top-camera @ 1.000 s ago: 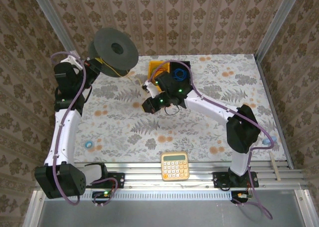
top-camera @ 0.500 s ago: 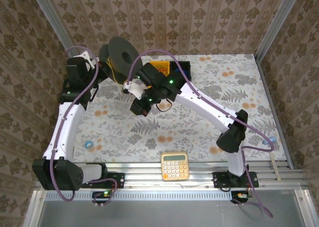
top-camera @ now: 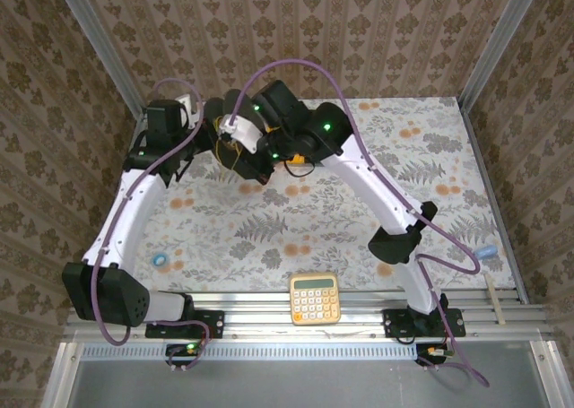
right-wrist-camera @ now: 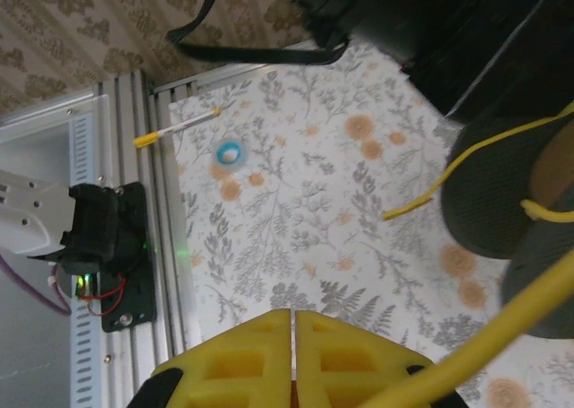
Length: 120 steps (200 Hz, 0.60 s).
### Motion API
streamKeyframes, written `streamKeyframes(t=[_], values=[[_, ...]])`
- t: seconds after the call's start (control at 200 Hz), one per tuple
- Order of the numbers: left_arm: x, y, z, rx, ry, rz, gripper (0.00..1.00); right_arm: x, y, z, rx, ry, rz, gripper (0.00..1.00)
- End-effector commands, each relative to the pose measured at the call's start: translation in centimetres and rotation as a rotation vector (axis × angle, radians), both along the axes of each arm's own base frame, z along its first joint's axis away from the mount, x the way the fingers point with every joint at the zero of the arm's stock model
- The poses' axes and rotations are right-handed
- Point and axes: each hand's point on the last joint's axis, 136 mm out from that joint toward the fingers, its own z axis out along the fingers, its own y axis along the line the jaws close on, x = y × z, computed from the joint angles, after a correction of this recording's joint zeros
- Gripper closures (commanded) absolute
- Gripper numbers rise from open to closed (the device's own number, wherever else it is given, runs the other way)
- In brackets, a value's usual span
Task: Wrap the cables
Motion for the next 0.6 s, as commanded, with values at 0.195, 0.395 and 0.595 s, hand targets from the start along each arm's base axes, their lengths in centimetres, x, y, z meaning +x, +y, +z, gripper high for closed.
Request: streamKeyframes(t=[0.195,0.395,0.595], values=[[-2.3,-4.2,-0.5,0.253,0.002,-0.286,1.0,5.2,-1.6,0.5,0.066,-0.025,-0.077,1.0],[-3.3,-4.5,-3.1,0.288,0.063,-0.356,1.0,8.9,-3.6,-2.0,0.066,0.029,-0.162,1.0],[-4.3,-5.1,-4.2,0.309,0.089,-0.439,1.0,13.6,-7.0,-4.9,0.101,0.084,-0.279,1.0]])
